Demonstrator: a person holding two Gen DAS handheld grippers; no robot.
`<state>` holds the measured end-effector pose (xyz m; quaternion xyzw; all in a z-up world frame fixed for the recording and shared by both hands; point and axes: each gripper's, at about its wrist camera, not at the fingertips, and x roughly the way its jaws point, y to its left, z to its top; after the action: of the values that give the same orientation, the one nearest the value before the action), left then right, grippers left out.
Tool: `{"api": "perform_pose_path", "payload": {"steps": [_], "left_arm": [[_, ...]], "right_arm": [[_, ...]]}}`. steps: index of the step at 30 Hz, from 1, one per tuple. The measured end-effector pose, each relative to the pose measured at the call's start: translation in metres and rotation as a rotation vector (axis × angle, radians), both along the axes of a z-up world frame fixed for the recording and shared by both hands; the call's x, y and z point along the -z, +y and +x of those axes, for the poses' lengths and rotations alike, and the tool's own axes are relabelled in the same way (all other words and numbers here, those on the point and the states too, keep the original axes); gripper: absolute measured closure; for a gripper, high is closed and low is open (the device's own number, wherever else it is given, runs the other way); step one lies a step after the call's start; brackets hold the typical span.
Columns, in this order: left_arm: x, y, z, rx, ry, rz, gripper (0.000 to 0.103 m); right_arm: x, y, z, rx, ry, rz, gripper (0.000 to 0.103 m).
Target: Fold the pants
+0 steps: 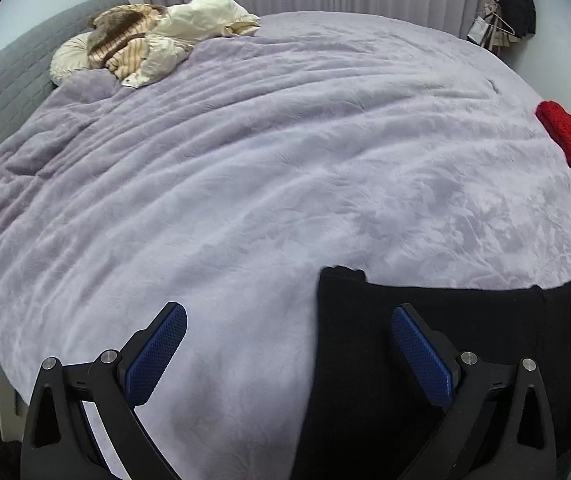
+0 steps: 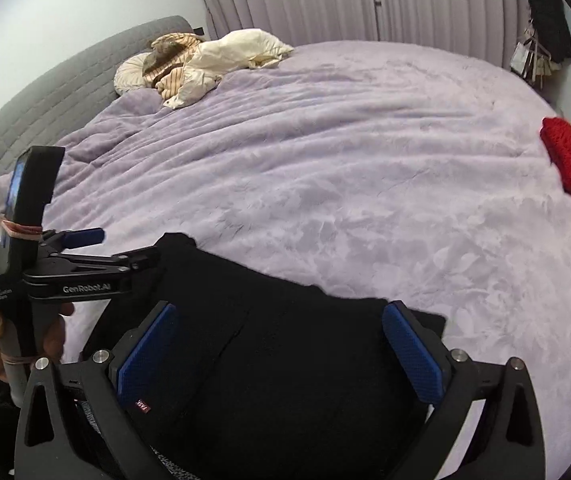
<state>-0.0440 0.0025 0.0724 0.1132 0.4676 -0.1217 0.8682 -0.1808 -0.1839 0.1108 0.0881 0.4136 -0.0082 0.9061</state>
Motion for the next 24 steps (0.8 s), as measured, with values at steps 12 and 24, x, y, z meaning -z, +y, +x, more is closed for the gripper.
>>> {"api": "perform_pose_path", "payload": {"steps": [12, 24], "left_arm": [[0.033, 0.004, 0.018, -0.045, 0.05, 0.081, 0.0], [0.001, 0.013, -0.06, 0.181, 0.104, -0.042, 0.0]], "right_arm": [[0.056, -0.034, 0.013, 0.01, 0.141, 0.108, 0.001], [0.011, 0.045, -0.02, -0.151, 0.095, -0.17, 0.0]]}}
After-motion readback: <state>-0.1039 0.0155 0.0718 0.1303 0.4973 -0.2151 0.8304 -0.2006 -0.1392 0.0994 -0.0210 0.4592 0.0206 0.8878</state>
